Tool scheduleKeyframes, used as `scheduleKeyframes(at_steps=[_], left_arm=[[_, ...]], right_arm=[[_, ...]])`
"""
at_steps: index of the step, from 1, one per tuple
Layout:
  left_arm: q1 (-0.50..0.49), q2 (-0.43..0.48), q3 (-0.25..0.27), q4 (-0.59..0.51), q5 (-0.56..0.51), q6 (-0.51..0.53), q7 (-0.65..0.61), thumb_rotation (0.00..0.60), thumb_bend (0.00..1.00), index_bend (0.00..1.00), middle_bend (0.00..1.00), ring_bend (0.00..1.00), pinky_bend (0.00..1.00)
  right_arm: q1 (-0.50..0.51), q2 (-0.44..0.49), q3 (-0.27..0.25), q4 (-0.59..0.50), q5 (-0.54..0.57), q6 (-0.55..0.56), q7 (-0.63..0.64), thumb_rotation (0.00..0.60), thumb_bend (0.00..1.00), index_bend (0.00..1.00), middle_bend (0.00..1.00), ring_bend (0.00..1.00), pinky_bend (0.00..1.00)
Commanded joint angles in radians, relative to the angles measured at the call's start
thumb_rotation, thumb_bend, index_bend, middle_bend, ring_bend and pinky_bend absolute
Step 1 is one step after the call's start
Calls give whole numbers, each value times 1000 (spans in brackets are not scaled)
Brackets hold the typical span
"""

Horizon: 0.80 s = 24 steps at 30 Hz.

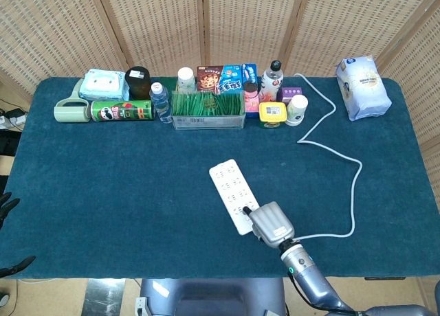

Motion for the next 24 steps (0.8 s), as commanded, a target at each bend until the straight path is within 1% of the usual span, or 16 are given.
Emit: scheduleKeyframes(at_steps=[1,5,6,8,10,11,13,14,15,16,19,21,24], left_arm=[[0,0,0,0,0,0,0,600,113,0,0,0,21],[1,0,1,0,2,2,-2,600,113,0,0,0,22],[1,0,1,0,2,3,-1,600,113,0,0,0,22],[2,0,2,0,4,3,0,600,113,0,0,0,22],[2,-1,2,0,6,2,1,600,114,0,0,0,21],[2,-1,3,0,6,3,1,600,113,0,0,0,21],[3,-1,3,0,8,4,1,600,113,0,0,0,21],[4,-1,4,0,9,5,2,600,113,0,0,0,21],[4,-1,4,0,10,6,3,600,113,0,0,0,21],[5,-2,5,0,11,6,4,600,113,0,0,0,21],[5,-2,6,-3,13,5,8,600,113,0,0,0,21],[6,-4,7,-5,12,4,14,600,113,0,0,0,21],[7,-6,8,-10,15,3,19,600,113,0,0,0,22]], right_arm=[[-8,54,30,-75,-47,37,46,600,562,329,992,1000,1000],[-29,122,48,-156,-120,83,107,600,547,320,969,1000,1000],[-38,136,48,-167,-146,98,127,600,529,302,937,1000,1000],[-59,158,42,-175,-207,129,172,600,458,257,851,971,982],[-95,185,21,-166,-289,173,242,600,334,218,724,871,902],[-107,194,9,-159,-317,186,269,600,260,204,640,781,830],[-148,230,-35,-121,-398,222,359,600,111,192,486,591,691],[-159,242,-49,-103,-429,233,395,600,68,191,440,532,643],[-180,256,-69,-68,-473,259,451,600,20,187,376,449,571],[-203,267,-90,-28,-511,290,504,600,2,184,323,377,502],[-258,285,-130,71,-580,367,612,600,0,182,219,241,354],[-299,294,-152,126,-596,414,674,600,0,182,172,178,280],[-351,305,-174,186,-592,463,754,600,0,182,150,133,209]])
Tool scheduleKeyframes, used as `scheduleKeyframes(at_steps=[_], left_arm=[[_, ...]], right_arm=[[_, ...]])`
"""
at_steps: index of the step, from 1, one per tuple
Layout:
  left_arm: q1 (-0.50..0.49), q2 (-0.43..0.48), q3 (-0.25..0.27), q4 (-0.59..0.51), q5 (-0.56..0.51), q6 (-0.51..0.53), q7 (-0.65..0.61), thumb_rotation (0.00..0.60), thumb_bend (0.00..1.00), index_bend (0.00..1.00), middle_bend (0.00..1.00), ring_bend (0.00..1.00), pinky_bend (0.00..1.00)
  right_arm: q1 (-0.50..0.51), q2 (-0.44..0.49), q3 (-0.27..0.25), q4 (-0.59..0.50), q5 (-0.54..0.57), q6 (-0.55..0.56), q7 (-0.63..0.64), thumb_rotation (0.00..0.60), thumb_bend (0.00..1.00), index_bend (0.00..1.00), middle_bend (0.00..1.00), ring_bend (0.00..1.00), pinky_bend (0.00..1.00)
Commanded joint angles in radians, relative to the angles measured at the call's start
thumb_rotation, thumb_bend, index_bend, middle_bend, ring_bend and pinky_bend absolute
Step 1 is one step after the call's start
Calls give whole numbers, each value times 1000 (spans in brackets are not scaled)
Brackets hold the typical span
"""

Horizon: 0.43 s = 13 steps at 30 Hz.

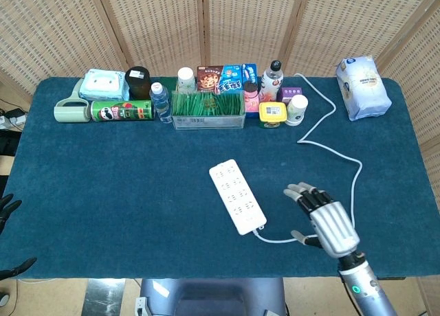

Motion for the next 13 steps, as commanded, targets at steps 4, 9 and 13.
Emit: scheduleKeyframes(at_steps=[4,9,13], left_arm=[[2,-2,3,-4,2,0,5,600,113,0,0,0,21],[2,-2,4,-6,3,-4,9,600,113,0,0,0,21],[-1,0,6,-8,5,-12,11,600,114,0,0,0,21]], right_arm=[[-134,22,-58,183,-34,131,184,600,0,180,139,92,103],[-154,19,-58,269,-32,143,351,600,0,156,113,69,64],[-171,11,-40,294,-39,167,363,600,0,146,110,69,64]])
